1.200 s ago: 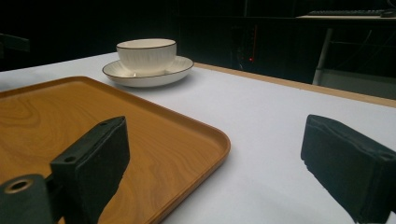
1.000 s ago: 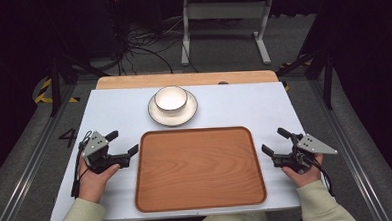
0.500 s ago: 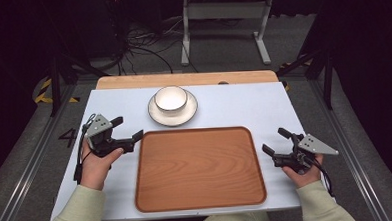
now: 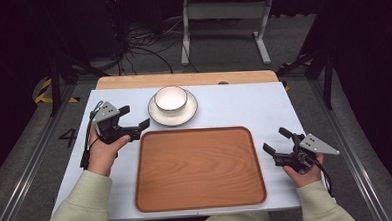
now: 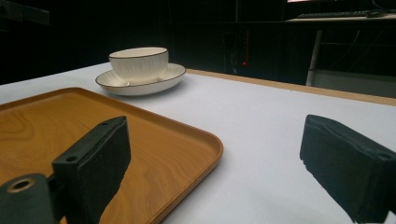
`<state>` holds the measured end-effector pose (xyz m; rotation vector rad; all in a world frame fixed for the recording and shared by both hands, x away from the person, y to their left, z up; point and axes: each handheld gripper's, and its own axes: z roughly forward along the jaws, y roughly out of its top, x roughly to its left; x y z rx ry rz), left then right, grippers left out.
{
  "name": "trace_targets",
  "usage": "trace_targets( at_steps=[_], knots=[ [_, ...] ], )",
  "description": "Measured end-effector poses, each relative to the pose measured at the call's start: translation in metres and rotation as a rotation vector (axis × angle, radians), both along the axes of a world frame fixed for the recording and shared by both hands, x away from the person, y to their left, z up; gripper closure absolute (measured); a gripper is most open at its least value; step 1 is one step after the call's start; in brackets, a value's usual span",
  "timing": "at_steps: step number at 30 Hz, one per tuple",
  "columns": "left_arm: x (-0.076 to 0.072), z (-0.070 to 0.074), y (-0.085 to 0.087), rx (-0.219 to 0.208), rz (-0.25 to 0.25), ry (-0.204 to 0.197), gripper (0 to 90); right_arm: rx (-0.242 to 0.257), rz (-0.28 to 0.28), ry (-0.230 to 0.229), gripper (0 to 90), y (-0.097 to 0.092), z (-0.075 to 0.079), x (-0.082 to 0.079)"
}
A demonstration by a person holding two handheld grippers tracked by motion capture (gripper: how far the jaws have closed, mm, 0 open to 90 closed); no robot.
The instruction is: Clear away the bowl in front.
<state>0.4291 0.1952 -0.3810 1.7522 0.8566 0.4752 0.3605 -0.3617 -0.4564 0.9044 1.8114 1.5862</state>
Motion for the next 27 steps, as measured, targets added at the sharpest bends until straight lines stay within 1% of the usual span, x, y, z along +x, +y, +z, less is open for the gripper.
trace_targets(
  at_steps=[2,3,6,8,9,10,11,12,15,16,18,19,24,25,26,27],
  knots=[
    [0.003,0.002,-0.001,-0.010,-0.004,0.007,8.3,0.003,-0.002,0.001,9.4,-0.001,0.000,0.000],
    [0.005,0.002,-0.002,-0.022,-0.007,0.008,8.3,0.005,-0.002,0.000,9.4,-0.001,0.000,0.000],
    [0.009,0.003,-0.003,-0.032,-0.006,0.011,8.4,0.006,-0.001,0.001,9.4,-0.001,0.000,0.000],
    [0.014,0.004,-0.004,-0.032,-0.003,0.017,8.4,0.006,-0.001,-0.001,9.3,-0.001,0.000,0.000],
    [0.019,0.005,-0.005,-0.030,0.004,0.019,8.4,0.005,0.000,-0.004,9.3,-0.001,0.000,0.000],
    [0.021,0.005,-0.006,-0.031,0.005,0.019,8.4,0.006,0.001,-0.004,9.4,-0.001,0.000,0.000],
    [0.024,0.006,-0.006,-0.025,0.005,0.022,8.4,0.007,0.000,-0.004,9.3,-0.001,0.000,0.000],
    [0.027,0.006,-0.007,-0.029,0.004,0.024,8.5,0.008,0.001,-0.004,9.4,-0.001,0.000,0.000],
    [0.034,0.009,-0.010,-0.016,0.008,0.021,8.4,0.008,-0.002,-0.004,9.4,-0.001,0.000,0.000],
    [0.034,0.009,-0.010,-0.016,0.008,0.021,8.4,0.008,-0.002,-0.004,9.4,-0.001,0.000,0.000],
    [0.039,0.011,-0.013,-0.021,0.004,0.018,8.5,0.007,-0.002,-0.004,9.3,-0.001,0.000,0.000],
    [0.041,0.012,-0.014,-0.018,-0.001,0.025,8.4,0.008,-0.003,-0.004,9.3,-0.001,0.000,0.000],
    [0.047,0.014,-0.018,-0.014,-0.001,0.026,8.4,0.011,-0.004,-0.005,9.3,-0.002,0.000,0.000],
    [0.049,0.015,-0.019,-0.012,0.003,0.021,8.4,0.011,-0.004,-0.005,9.3,-0.002,0.000,0.000],
    [0.050,0.015,-0.020,-0.015,0.002,0.021,8.7,0.012,-0.004,-0.006,9.3,-0.002,0.000,0.000],
    [0.052,0.016,-0.021,-0.009,0.000,0.029,8.8,0.012,-0.004,-0.004,9.3,-0.002,0.000,0.000]
  ],
)
